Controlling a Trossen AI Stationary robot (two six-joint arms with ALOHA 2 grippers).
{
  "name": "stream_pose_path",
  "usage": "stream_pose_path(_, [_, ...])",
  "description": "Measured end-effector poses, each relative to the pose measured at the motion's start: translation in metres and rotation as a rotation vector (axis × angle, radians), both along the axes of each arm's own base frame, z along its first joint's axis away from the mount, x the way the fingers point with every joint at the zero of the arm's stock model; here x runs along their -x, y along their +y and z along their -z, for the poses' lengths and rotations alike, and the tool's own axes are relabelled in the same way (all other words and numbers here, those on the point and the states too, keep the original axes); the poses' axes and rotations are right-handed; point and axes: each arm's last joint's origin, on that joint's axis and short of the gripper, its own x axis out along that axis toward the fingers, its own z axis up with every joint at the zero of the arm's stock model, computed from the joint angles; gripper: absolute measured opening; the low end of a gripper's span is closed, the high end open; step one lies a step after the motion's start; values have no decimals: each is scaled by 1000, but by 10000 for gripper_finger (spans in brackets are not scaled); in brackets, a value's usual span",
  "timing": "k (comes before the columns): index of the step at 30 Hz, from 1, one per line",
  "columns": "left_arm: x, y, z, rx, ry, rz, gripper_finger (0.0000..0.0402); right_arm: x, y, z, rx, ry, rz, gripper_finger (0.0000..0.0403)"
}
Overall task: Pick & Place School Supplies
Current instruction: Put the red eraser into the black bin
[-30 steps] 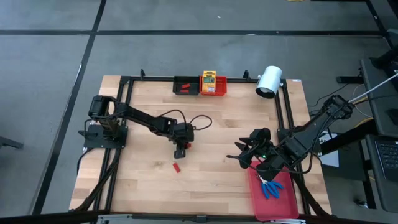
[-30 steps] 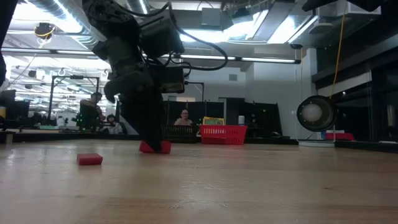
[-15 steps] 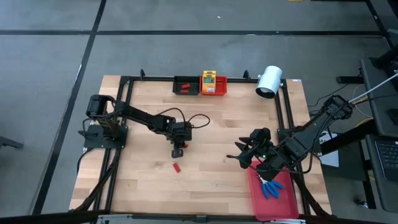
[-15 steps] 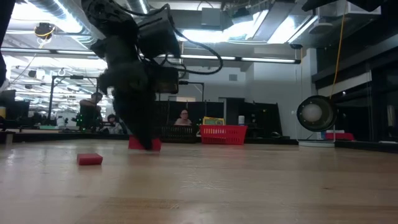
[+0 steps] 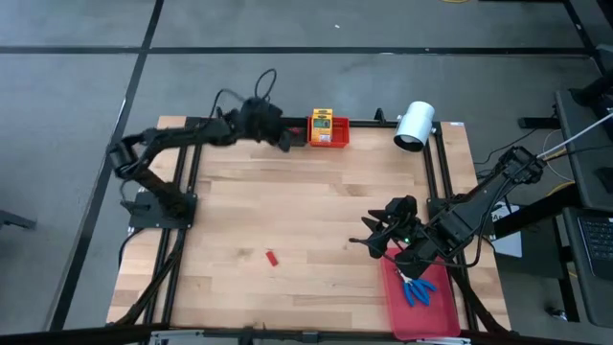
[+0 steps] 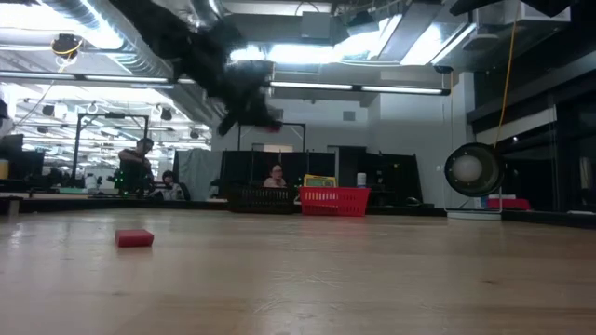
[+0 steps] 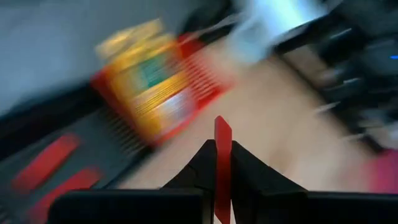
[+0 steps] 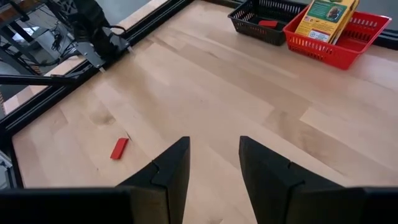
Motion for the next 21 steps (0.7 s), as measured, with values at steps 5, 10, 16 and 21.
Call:
stream_pose_path(5, [-1, 47, 18, 95, 255, -45, 15, -2, -3, 0, 3, -5, 19, 141])
stream_pose_path(10, [-21, 73, 13, -79, 361, 233, 14, -4, -5, 0, -10, -6, 30, 141])
stream_pose_path(16, [-22, 99, 14, -173, 535, 449, 14, -4, -5, 0, -34, -20, 49, 141])
stream_pose_path(21, [-20, 114, 27, -153, 605, 514, 14, -3, -5, 0, -41, -22, 58, 141])
